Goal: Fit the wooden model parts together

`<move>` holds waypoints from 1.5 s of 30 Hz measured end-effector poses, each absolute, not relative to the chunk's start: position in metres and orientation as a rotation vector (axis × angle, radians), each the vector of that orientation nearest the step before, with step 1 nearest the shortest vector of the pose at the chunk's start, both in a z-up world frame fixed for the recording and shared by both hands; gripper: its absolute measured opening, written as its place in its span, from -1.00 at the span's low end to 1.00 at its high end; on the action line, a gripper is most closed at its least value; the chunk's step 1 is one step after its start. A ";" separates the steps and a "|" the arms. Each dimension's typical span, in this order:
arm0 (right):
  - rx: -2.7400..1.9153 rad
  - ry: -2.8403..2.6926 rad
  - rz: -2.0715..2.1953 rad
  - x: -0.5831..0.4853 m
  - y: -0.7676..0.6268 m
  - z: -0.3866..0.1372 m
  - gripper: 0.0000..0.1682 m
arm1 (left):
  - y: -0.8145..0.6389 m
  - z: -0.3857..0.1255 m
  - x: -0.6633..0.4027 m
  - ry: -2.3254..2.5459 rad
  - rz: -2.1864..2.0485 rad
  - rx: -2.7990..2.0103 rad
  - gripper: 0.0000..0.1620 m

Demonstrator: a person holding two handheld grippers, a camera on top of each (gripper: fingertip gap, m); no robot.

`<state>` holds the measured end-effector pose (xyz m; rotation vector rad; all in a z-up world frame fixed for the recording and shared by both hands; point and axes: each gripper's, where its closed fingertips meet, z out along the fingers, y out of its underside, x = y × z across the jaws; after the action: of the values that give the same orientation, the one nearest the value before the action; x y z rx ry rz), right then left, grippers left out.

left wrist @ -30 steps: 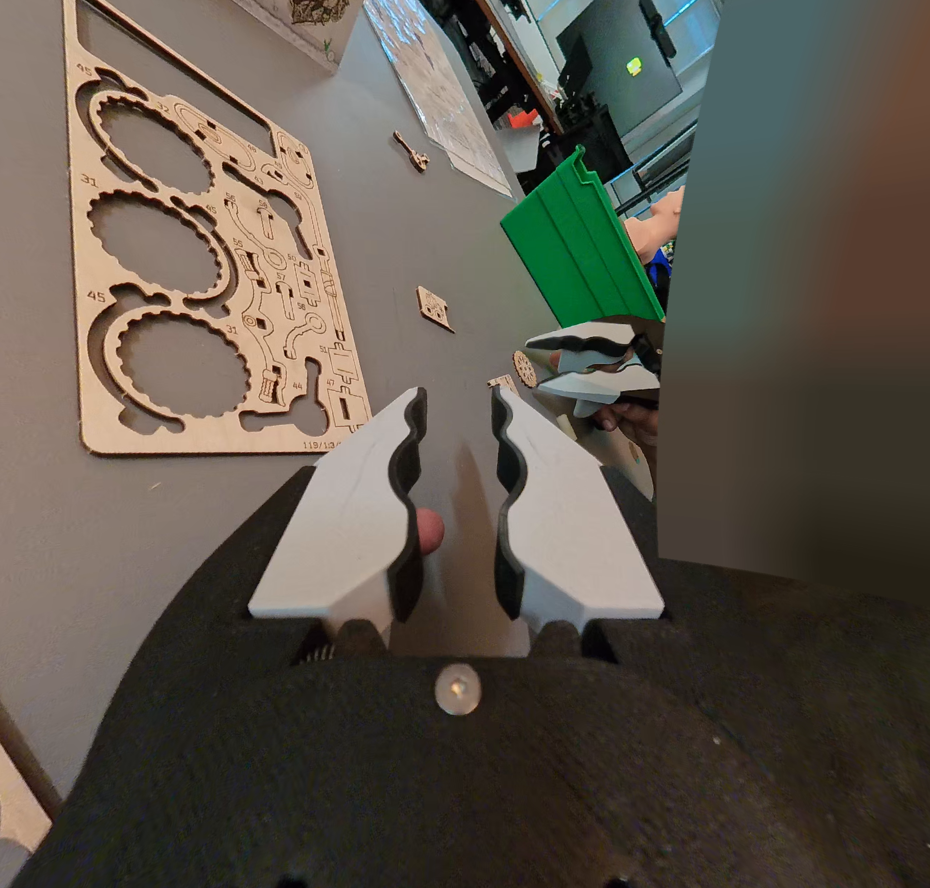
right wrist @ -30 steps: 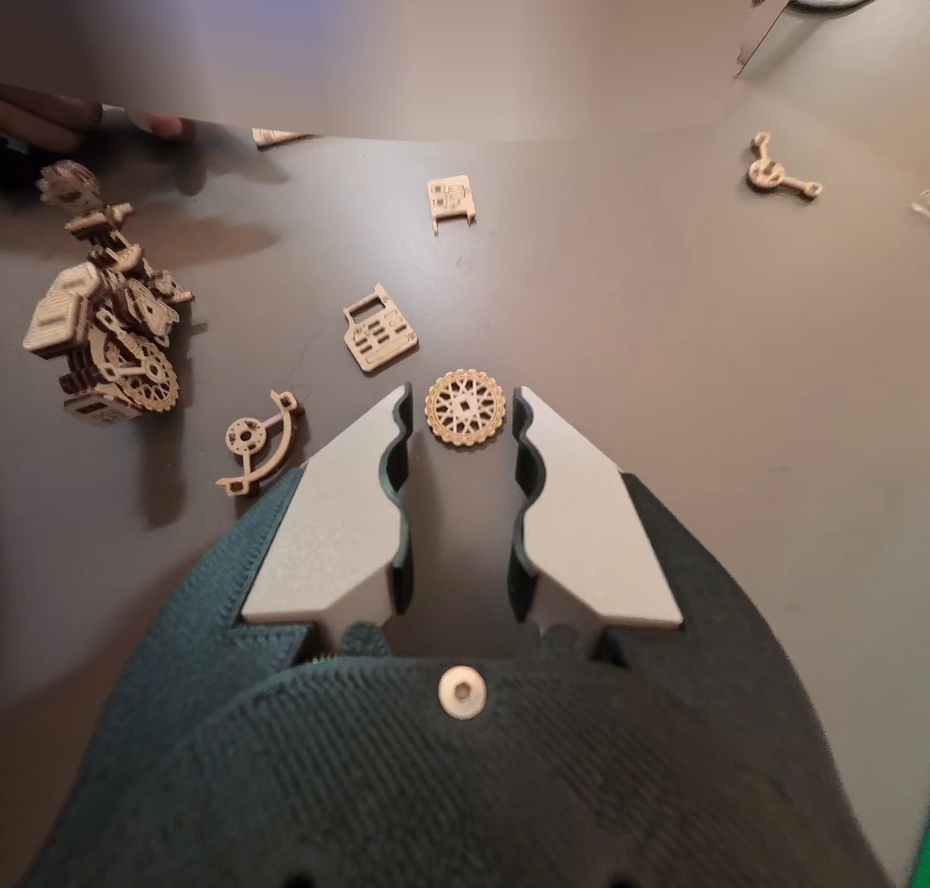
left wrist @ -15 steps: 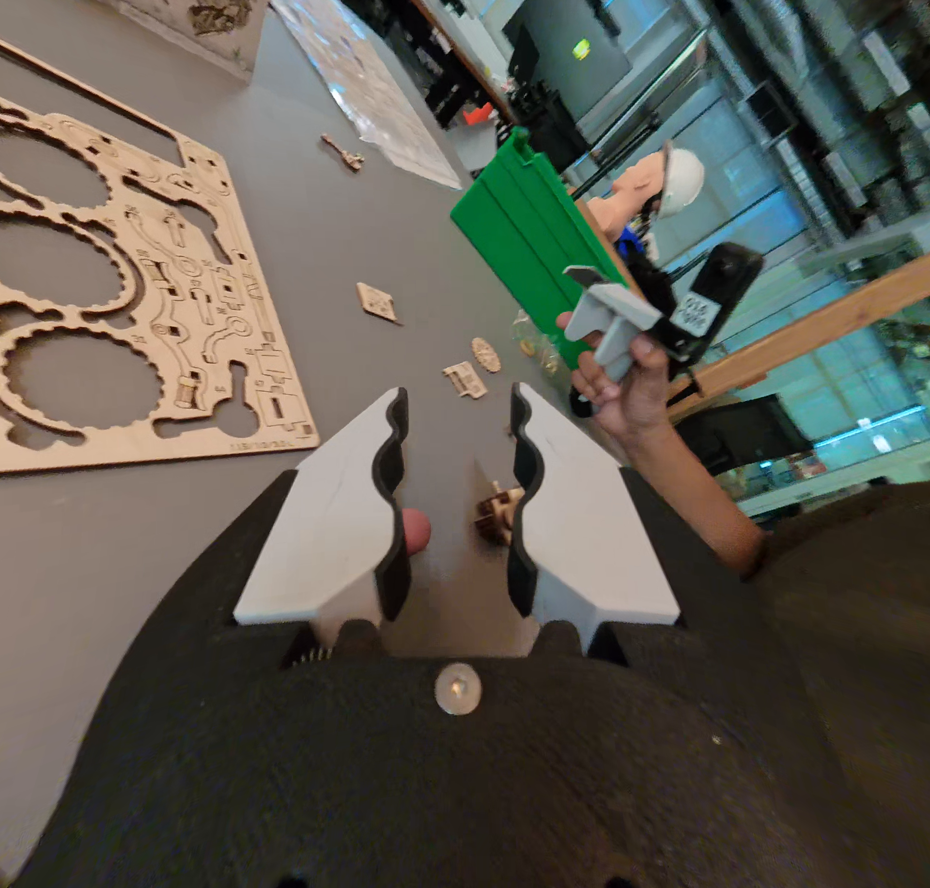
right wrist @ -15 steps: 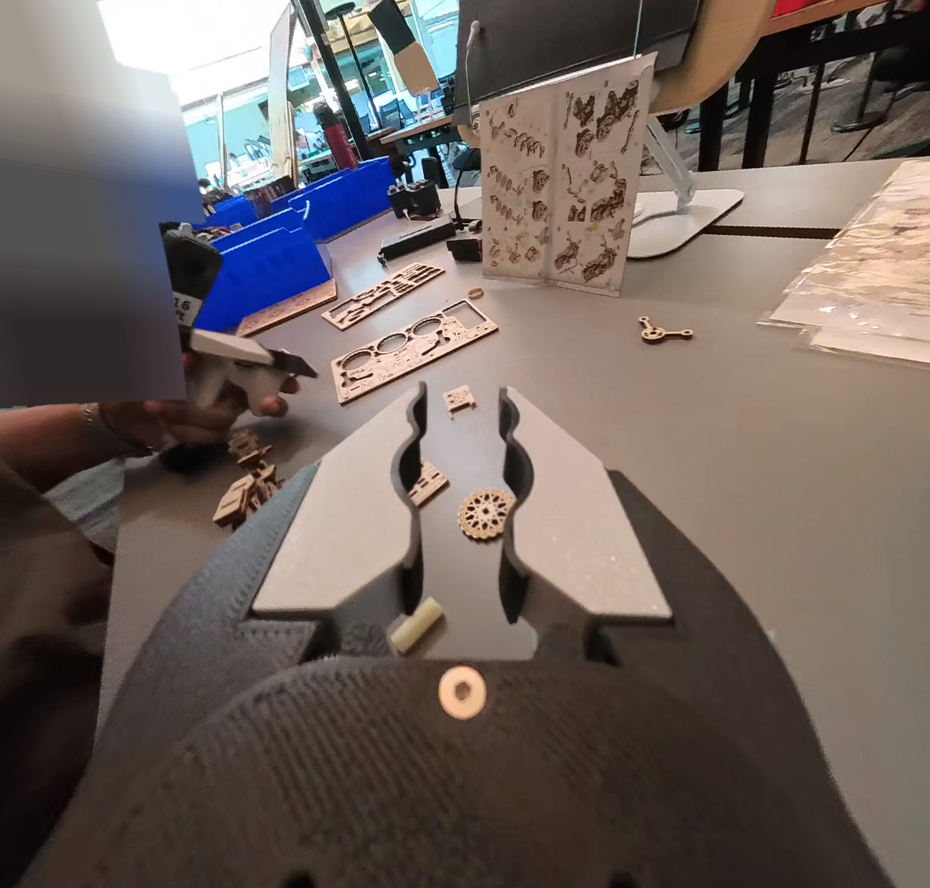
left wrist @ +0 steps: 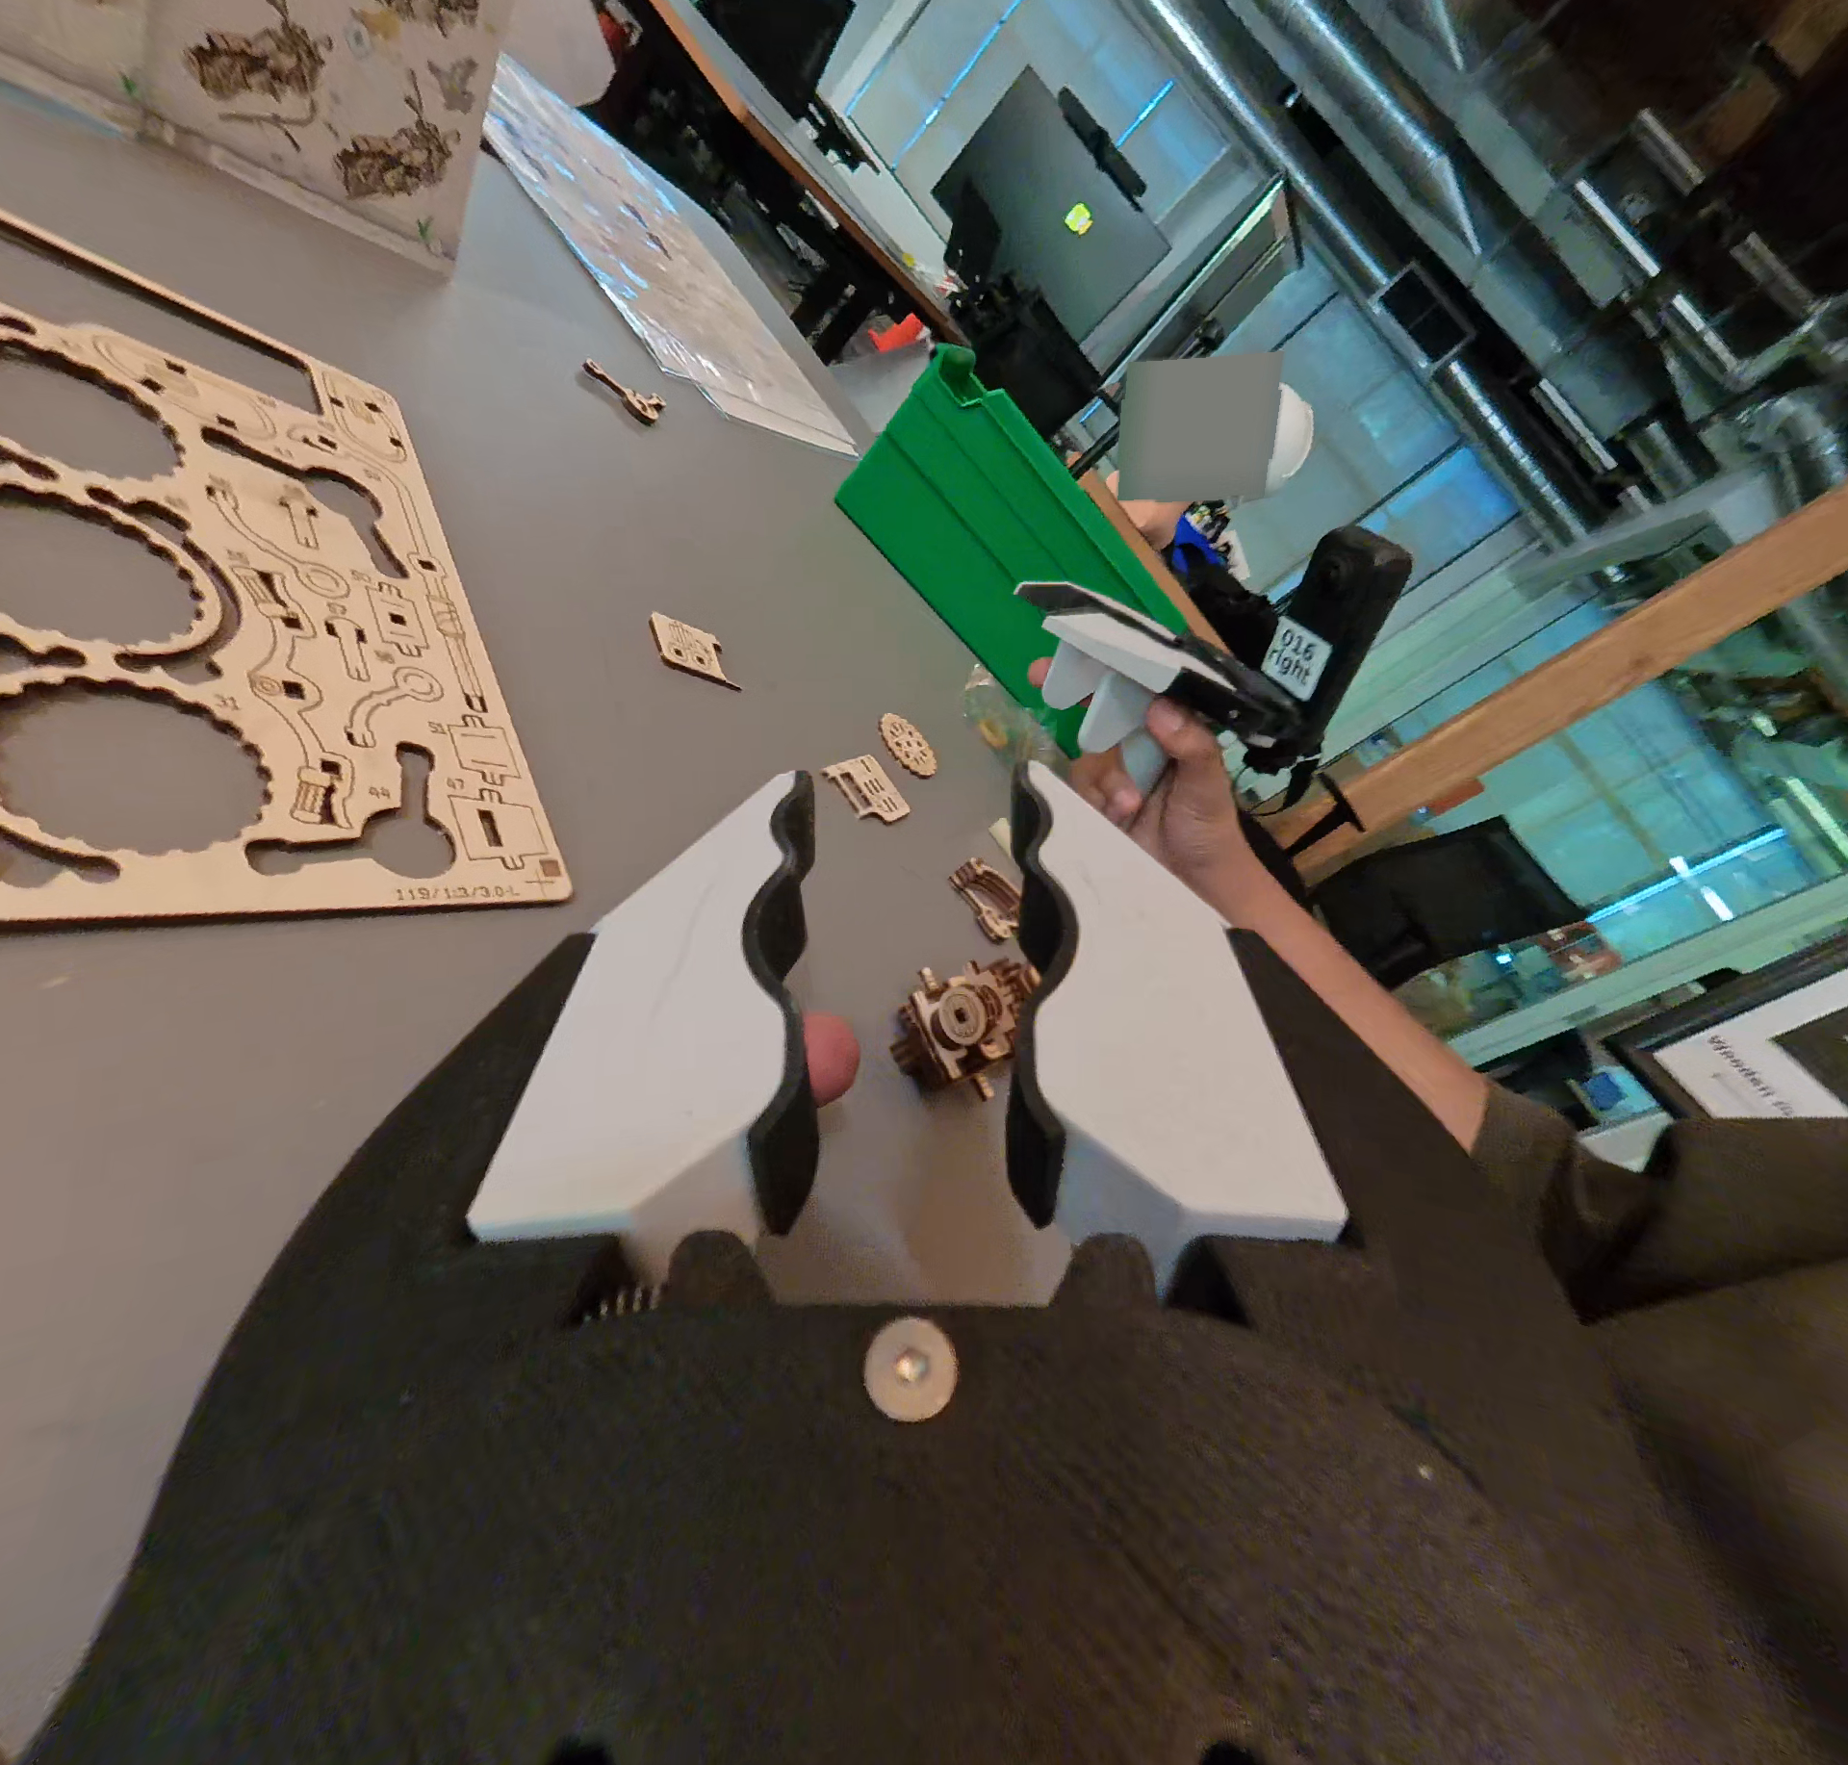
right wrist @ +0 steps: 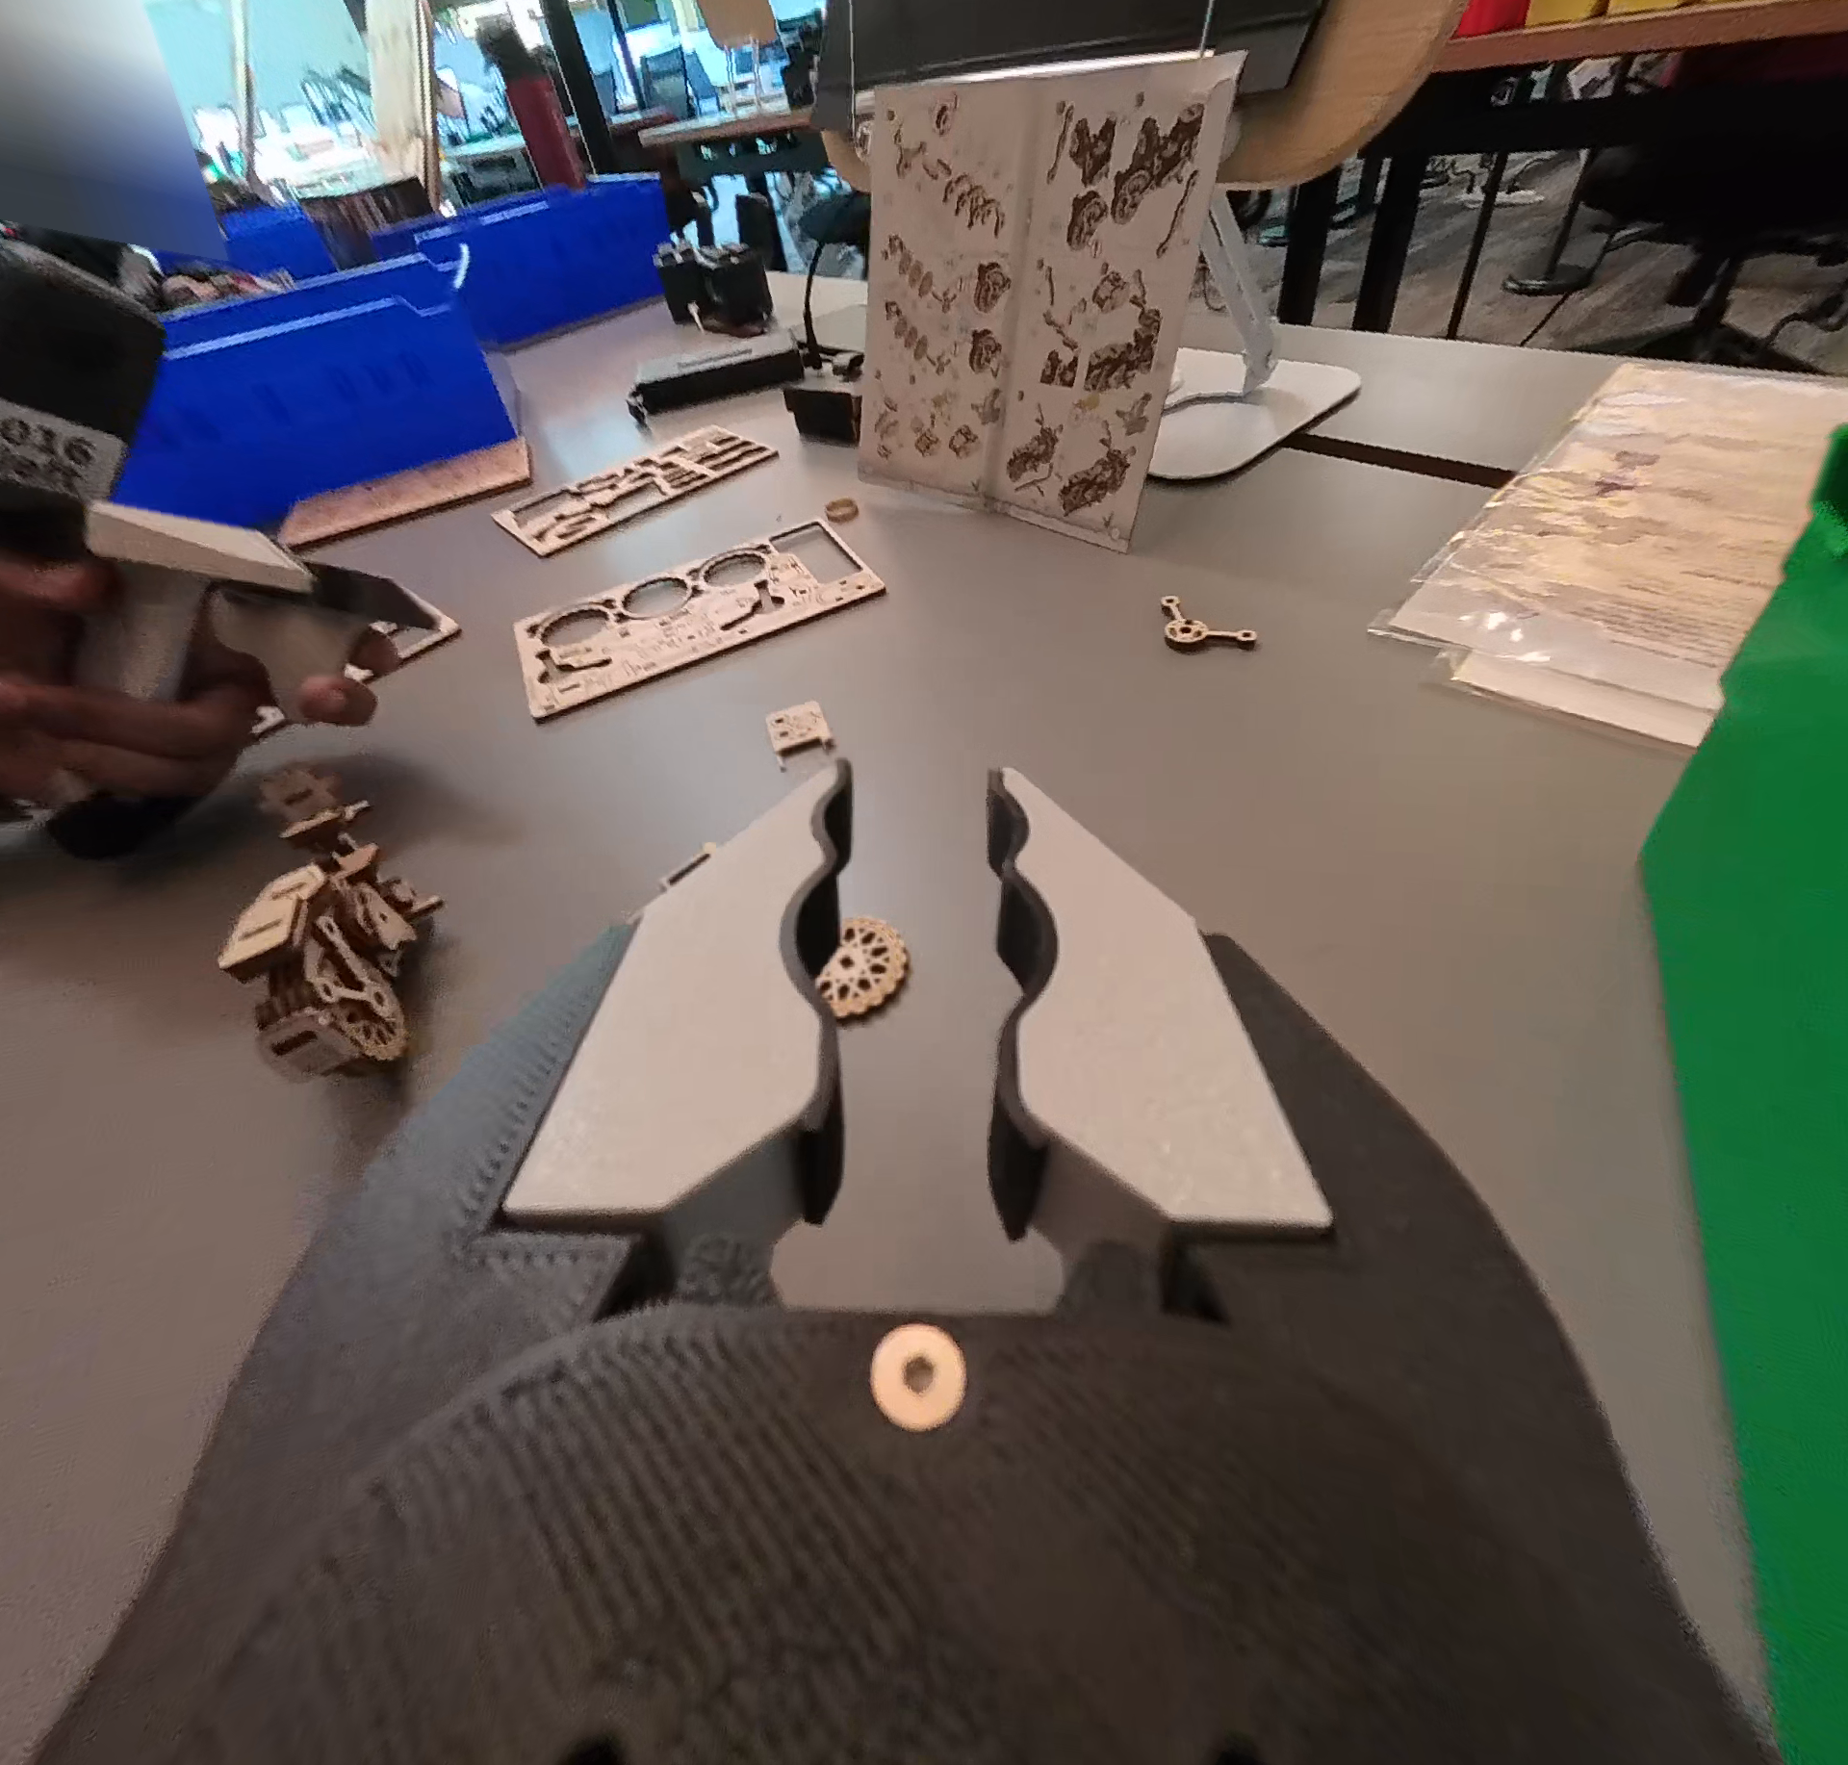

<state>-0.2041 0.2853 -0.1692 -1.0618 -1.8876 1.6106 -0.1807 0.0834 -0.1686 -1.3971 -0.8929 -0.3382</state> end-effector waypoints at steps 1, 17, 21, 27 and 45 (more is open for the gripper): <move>-1.050 -1.896 1.590 -0.204 0.285 -0.170 -0.70 | 0.084 -0.169 -0.181 -0.886 -0.319 -1.410 -0.56; -1.037 -1.932 1.530 -0.203 0.288 -0.176 -0.71 | 0.076 -0.161 -0.186 -0.859 -0.270 -1.397 -0.57; -1.055 -1.938 1.560 -0.204 0.289 -0.176 -0.71 | 0.077 -0.162 -0.185 -0.841 -0.247 -1.427 -0.57; -1.058 -1.981 1.598 -0.203 0.285 -0.178 -0.70 | 0.075 -0.161 -0.187 -0.882 -0.341 -1.370 -0.56; -1.103 -2.088 1.500 -0.199 0.270 -0.195 -0.65 | 0.074 -0.168 -0.194 -0.889 -0.313 -1.402 -0.56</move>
<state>-0.1990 0.2700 -0.1946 -1.1026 -2.0884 1.5000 -0.1943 0.0741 -0.1684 -1.4019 -0.8892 -0.3128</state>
